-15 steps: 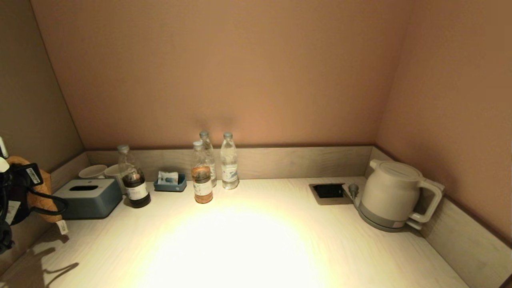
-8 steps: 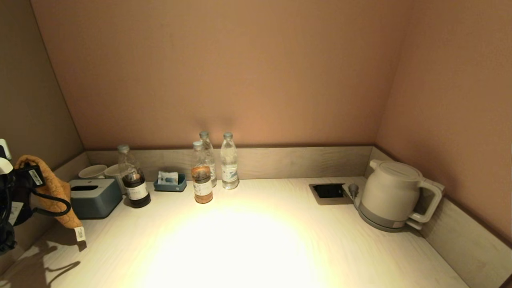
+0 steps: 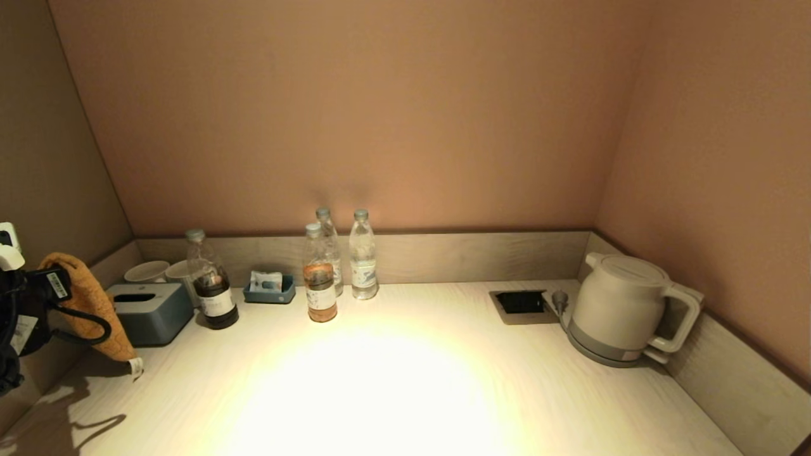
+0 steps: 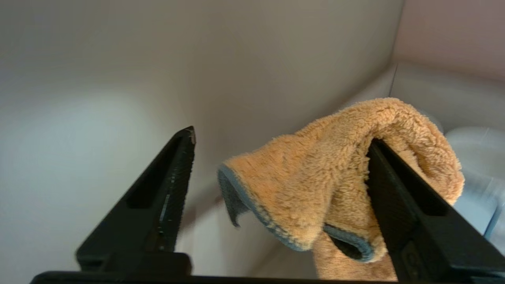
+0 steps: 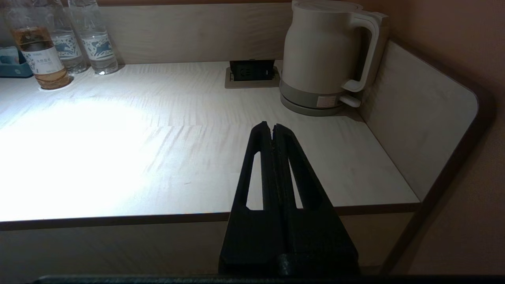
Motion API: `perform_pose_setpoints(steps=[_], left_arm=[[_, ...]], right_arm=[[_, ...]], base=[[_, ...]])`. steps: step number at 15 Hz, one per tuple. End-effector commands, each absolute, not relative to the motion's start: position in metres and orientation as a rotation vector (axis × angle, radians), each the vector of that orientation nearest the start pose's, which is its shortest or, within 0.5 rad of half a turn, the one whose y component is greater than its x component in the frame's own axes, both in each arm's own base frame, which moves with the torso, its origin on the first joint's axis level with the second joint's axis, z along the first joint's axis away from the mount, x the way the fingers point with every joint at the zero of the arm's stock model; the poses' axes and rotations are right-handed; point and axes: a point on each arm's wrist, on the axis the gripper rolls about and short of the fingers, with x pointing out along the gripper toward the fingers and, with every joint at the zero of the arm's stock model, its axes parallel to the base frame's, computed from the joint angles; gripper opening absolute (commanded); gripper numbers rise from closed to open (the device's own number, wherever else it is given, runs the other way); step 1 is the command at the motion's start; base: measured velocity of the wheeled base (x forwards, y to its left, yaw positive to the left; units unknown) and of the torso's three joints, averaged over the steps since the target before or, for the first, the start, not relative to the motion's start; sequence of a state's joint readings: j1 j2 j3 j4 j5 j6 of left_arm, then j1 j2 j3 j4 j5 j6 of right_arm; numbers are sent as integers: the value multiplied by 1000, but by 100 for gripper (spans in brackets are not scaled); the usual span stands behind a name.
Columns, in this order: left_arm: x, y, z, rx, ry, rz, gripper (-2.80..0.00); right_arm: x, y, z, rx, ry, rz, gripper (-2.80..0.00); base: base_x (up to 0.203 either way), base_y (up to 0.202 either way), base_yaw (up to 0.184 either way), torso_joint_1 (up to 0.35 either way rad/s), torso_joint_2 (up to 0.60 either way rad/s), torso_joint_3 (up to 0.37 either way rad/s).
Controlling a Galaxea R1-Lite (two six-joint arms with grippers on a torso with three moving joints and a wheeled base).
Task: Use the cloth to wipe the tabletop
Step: Place the tablecloth
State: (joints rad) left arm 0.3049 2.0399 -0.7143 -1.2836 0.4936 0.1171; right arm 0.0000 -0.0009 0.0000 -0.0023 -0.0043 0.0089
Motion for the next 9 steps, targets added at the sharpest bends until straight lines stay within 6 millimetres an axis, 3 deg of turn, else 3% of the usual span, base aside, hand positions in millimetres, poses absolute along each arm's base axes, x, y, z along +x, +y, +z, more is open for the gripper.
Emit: perform_pose_setpoints(steps=[1,4,9], left_arm=[[330,116,114,102,110,801,0],[333,117,116,63,202,799,0],[342,120,137,-65,383,816,0]], right_arm=[[-23,0,76,9,-3,-5,-280],[-23,0,76,8,-3,-5,-280],[-23,0,76,8,-3,-5,-280]], base=[[0,0,0,0,0,0],[0,0,0,0,0,0],[0,0,0,0,0,0]])
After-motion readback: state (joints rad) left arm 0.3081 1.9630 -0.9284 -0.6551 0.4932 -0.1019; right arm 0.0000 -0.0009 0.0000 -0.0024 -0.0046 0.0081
